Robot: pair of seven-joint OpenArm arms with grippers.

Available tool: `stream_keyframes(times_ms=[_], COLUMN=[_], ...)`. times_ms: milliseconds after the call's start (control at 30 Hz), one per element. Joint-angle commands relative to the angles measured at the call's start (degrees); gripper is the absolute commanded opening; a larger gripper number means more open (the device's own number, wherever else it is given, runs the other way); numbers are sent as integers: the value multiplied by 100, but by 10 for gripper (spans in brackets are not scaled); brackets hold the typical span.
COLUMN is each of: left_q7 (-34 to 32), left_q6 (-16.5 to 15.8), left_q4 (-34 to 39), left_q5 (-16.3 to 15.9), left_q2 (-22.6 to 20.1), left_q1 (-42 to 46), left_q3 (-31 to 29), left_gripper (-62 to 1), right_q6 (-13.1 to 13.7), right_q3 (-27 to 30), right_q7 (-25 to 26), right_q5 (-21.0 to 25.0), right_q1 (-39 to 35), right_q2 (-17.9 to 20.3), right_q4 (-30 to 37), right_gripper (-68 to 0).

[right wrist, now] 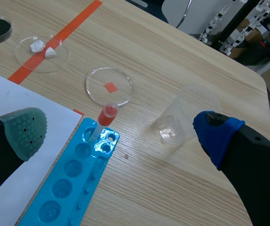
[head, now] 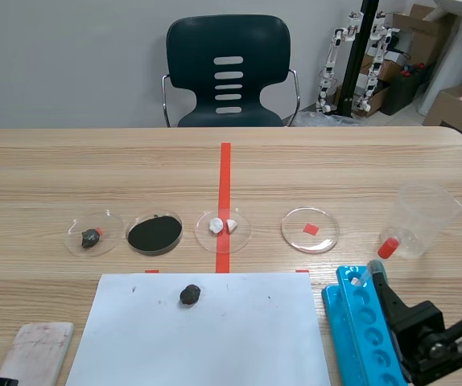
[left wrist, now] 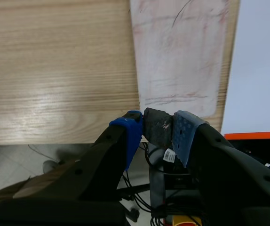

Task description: Rub the mineral on the streak plate below the first streak

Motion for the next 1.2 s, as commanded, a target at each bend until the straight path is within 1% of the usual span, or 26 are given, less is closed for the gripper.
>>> stream_keyframes(times_ms=[0, 367, 700, 900, 1033, 1133, 1167], left_q7=[37, 136, 59, 37, -13, -11, -9], left_q6=[31, 31, 20, 0, -17, -170, -170], left_q4=[-70, -490, -841, -901, -901, -905, -905], left_q5=[-17, 4, 4, 22, -63, -293, -352], left_q2=[46, 356, 518, 588, 621, 699, 713], left_q1=[-127, -538, -603, -669, -664, -664, -664], left_q3=[0, 2, 2, 2, 68, 76, 79], left_gripper=[-498, -498, -498, -498, -498, -498, -498], right_q6=[-20, -20, -20, -20, -20, -20, -20], right_q3=[15, 15, 15, 15, 15, 15, 15], right_q7=[68, 63, 63, 63, 63, 63, 63], right_q5=[39, 39, 39, 39, 39, 39, 39], right_q1=[68, 66, 66, 66, 66, 66, 66], right_q2=[-2, 0, -2, -2, -2, -2, -2], right_q4=[105, 105, 105, 105, 105, 105, 105], right_gripper=[4, 4, 4, 4, 4, 4, 4])
